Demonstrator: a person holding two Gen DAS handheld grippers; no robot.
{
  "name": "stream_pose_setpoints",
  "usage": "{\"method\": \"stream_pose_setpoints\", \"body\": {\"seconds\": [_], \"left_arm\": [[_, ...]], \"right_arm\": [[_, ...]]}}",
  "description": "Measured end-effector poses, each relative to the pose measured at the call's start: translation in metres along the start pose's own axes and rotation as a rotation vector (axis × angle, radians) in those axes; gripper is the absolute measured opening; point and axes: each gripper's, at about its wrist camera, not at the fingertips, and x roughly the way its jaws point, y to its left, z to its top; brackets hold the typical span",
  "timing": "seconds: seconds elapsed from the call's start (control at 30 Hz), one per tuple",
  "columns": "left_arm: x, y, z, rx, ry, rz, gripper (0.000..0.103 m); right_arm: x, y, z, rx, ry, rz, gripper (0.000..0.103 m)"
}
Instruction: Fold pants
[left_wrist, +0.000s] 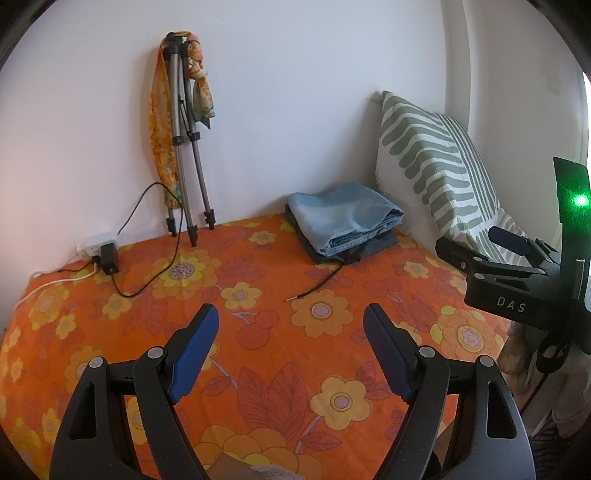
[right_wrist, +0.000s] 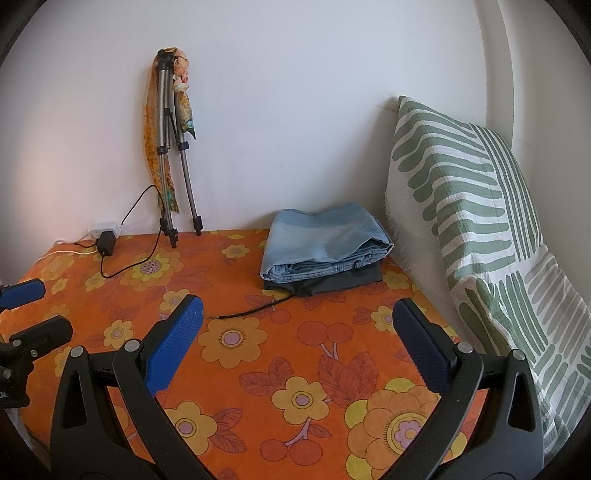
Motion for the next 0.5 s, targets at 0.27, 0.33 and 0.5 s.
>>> {"method": "stream_pose_setpoints", "body": {"seconds": [0.27,0.33,0.5], "left_arm": [[-0.0012,0.0002,0.0007,-0.001,-0.003,0.003,0.081],[-0.0013,0.0017,0.0016,-0.003,-0.004,0.003,0.081],[-0.0021,0.0018,0.0007,-0.001,-0.003,0.004,0.081]], "right_arm": [[0.0022,0.001,0.0014,-0.004,0.001,0.007,0.103],[0.0029,0.0017,0.002,-0.005,0.002,0.01,0.103],[0.007,0.0043,0.0038,-0.016,0.0,0.019,0.103]]}}
